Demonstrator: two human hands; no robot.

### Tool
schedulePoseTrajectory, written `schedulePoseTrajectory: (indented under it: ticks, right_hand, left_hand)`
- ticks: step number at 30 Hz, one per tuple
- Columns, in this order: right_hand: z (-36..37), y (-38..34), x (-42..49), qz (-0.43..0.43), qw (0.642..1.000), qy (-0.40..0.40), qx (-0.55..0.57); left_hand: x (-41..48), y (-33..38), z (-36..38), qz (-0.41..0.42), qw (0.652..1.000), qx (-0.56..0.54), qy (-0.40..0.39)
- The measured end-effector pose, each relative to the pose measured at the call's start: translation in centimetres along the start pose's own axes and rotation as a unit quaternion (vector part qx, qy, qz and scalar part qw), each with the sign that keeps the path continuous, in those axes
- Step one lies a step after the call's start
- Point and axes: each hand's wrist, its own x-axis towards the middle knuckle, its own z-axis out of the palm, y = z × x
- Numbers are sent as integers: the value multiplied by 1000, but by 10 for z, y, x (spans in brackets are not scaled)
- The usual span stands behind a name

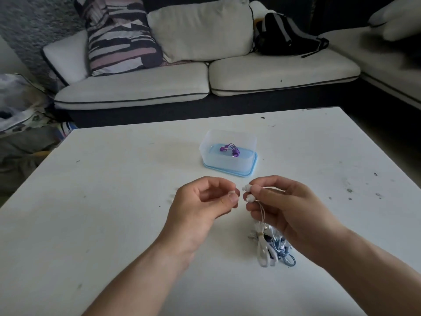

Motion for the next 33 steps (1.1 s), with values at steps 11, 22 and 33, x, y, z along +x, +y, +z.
schedulePoseTrajectory:
  ticks: [11,22,33]
  right_hand:
    - [19,6,9,2,1000,20,13]
    - [21,2,0,-49,998,-21,-39]
    - [16,-2,1,-72,994,-10,-86]
  left_hand:
    - [8,7,-8,-135,968,-212,15]
    - [7,6,-10,-136,970,-202,-23]
    - [5,5,-4,-97,979,-181,-4]
